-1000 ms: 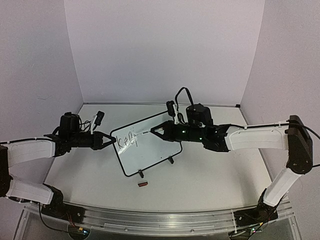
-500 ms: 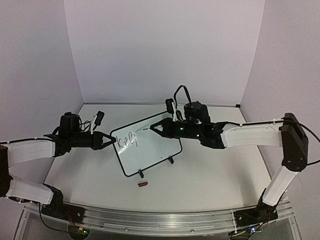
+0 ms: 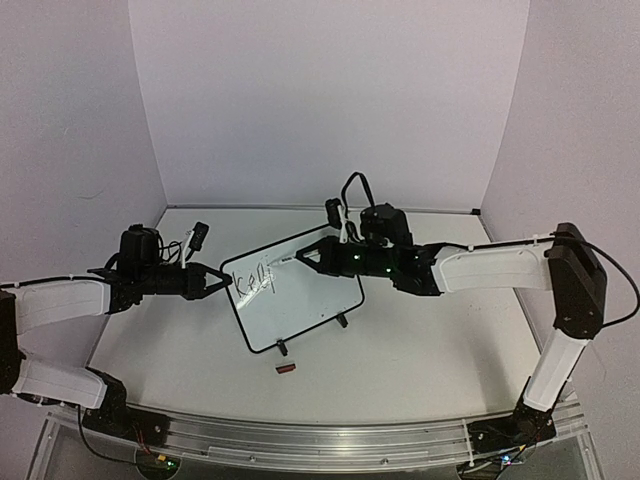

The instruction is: Write a sentence on the whiteboard

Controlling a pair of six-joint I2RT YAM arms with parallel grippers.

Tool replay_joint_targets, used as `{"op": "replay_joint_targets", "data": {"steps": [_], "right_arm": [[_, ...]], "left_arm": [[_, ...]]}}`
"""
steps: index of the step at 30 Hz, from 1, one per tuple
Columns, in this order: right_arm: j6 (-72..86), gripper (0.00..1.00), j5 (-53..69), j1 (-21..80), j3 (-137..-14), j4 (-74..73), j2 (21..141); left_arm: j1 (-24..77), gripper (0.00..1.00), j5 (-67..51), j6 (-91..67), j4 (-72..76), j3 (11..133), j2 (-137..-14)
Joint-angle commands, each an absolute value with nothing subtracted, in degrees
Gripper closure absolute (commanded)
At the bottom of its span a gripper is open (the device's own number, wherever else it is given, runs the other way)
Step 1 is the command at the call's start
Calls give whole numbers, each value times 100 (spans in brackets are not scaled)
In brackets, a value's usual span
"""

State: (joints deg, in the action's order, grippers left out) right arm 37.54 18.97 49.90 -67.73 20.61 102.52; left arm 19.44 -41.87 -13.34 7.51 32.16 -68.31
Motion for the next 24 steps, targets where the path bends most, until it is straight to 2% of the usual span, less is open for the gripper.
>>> {"op": "replay_joint_targets", "data": {"steps": [1, 24], "right_arm": [[3742, 100, 1811, 4969, -7013, 2320, 10372], [3783, 100, 1419, 4908, -6428, 2312, 9933]], "left_arm": [[1899, 100, -3753, -1063, 610, 3369, -6793], [1903, 100, -3744, -1046, 589, 3376, -6785]]}}
